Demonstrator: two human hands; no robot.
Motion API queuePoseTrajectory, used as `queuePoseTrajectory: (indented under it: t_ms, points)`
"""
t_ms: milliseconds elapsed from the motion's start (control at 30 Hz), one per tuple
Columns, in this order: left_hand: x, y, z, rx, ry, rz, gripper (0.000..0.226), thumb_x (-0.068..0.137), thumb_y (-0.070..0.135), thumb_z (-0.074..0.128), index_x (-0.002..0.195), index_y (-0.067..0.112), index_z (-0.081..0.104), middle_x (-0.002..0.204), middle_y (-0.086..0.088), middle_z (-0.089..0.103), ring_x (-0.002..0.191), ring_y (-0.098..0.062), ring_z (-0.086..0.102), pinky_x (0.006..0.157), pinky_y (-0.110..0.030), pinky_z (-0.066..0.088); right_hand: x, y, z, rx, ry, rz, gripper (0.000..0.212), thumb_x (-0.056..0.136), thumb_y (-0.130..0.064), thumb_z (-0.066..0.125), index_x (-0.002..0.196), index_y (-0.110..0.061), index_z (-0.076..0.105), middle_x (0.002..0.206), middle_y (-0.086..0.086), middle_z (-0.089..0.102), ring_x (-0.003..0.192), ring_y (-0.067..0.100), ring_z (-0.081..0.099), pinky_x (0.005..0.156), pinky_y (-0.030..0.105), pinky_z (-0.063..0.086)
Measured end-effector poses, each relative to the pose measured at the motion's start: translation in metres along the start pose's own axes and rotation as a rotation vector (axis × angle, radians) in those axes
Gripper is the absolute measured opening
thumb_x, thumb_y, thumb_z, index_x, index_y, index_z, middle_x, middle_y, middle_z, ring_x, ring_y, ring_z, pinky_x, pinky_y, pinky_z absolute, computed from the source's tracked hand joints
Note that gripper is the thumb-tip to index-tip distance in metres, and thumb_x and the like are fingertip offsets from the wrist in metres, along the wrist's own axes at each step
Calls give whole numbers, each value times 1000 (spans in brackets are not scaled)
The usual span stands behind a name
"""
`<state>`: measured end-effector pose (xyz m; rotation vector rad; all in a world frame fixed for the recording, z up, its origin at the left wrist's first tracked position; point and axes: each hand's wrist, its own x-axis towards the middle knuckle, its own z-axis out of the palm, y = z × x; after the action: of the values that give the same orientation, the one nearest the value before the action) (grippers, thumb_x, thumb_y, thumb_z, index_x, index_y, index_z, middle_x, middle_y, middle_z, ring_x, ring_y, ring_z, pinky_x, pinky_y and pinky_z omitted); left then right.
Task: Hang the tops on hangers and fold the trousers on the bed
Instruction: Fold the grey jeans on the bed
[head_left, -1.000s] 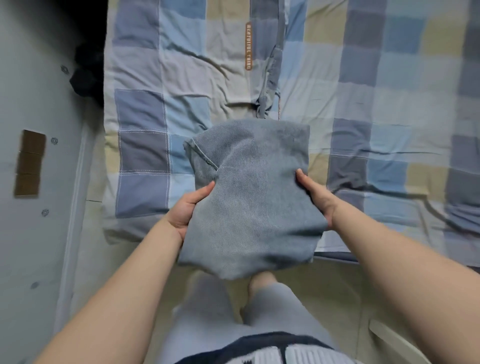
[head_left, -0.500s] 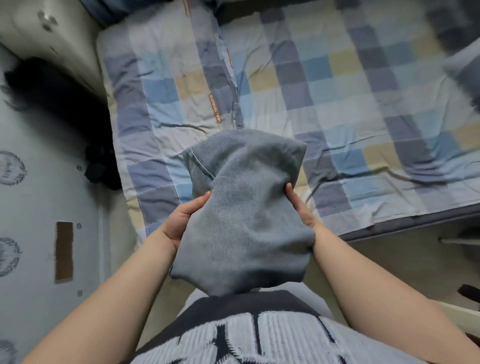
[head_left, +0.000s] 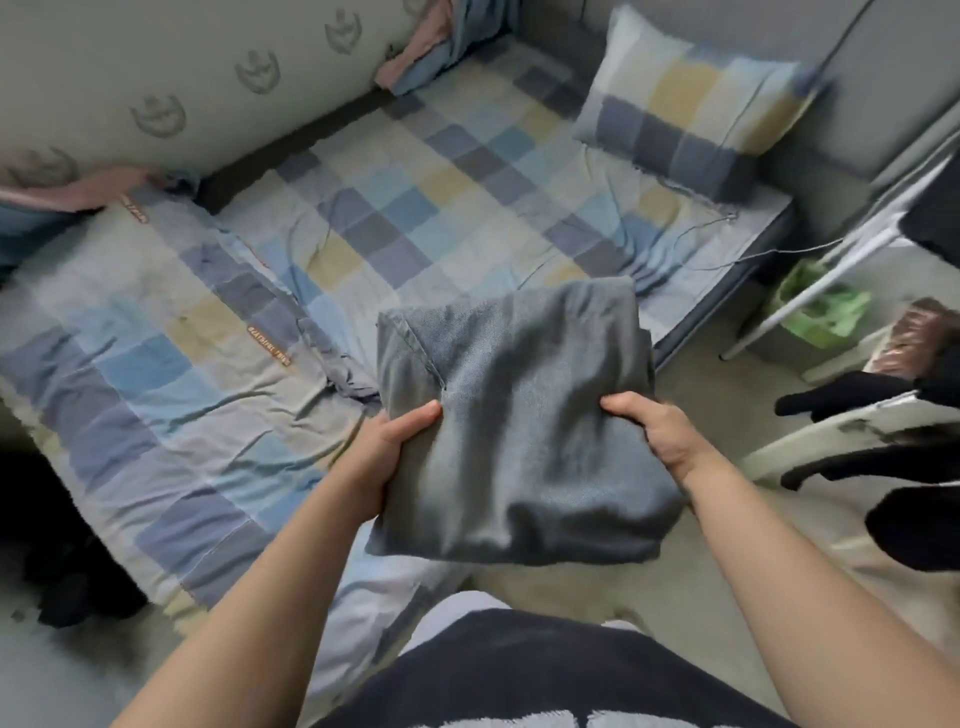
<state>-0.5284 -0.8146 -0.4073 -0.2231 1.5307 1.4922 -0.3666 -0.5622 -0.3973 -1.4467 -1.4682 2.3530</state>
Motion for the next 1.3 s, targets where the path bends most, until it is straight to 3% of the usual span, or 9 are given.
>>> queuePoseTrajectory:
  t_ms: [167, 267, 400, 533, 700, 767, 900, 1067, 1300]
  points:
    - [5, -8, 118, 243, -8, 143, 31, 83, 31, 81, 106, 14, 70, 91, -6, 79, 82, -19, 76, 77, -37, 62, -63, 2, -104, 60, 264, -173, 16, 85, -11, 73, 97, 0, 72, 89, 14, 77, 81, 28, 75, 69, 31, 60]
    - [-6, -26, 201, 346, -35, 227, 19, 86, 31, 80, 93, 21, 65, 77, 7, 74, 60, -1, 70, 54, -19, 55, -99, 12, -176, 135, 348, -257, 14, 86, -9, 72, 100, -6, 71, 94, 13, 77, 87, 29, 74, 79, 37, 60]
    - [-27, -70, 308, 472, -104, 301, 23, 84, 38, 80, 97, 27, 65, 92, 5, 75, 71, -2, 71, 64, -23, 57, -149, 28, -279, 185, 433, -341, 18, 90, -2, 65, 105, -12, 69, 88, 5, 77, 76, 18, 74, 63, 26, 59]
    - [-50, -110, 413, 534, -221, 332, 17, 87, 29, 79, 90, 25, 62, 85, 3, 72, 57, 8, 65, 51, -11, 49, -198, 43, -376, 257, 562, -397, 17, 90, -2, 64, 105, -11, 68, 80, 2, 77, 70, 16, 74, 56, 23, 57]
    - [-71, -134, 519, 586, -387, 311, 40, 74, 39, 88, 105, 24, 70, 98, 3, 78, 89, -16, 76, 86, -44, 61, -247, 65, -470, 382, 691, -405, 30, 83, -12, 74, 112, -7, 72, 102, 15, 76, 100, 37, 72, 86, 43, 57]
    - [-76, -143, 562, 639, -444, 327, 40, 75, 40, 88, 106, 24, 69, 95, 7, 78, 88, -13, 75, 87, -44, 61, -260, 72, -500, 440, 750, -441, 33, 81, -16, 76, 112, -10, 72, 108, 14, 75, 104, 37, 70, 96, 49, 54]
    - [-76, -162, 650, 752, -585, 401, 35, 79, 40, 85, 107, 28, 68, 99, 12, 76, 91, -5, 72, 89, -35, 58, -279, 88, -555, 586, 861, -472, 68, 61, -35, 87, 123, -13, 69, 117, 12, 73, 109, 33, 69, 104, 52, 48]
    - [-76, -189, 778, 860, -843, 464, 34, 79, 41, 84, 105, 31, 64, 97, 14, 75, 90, -5, 72, 80, -28, 57, -299, 105, -622, 779, 1118, -471, 39, 87, -23, 72, 125, -14, 67, 114, 11, 74, 104, 34, 71, 96, 50, 53]
    - [-80, -234, 948, 1031, -1214, 436, 38, 74, 49, 83, 106, 40, 64, 97, 21, 75, 93, -5, 72, 90, -41, 58, -322, 100, -696, 1018, 1504, -430, 48, 86, -32, 74, 130, -21, 61, 119, 5, 71, 104, 31, 68, 81, 44, 55]
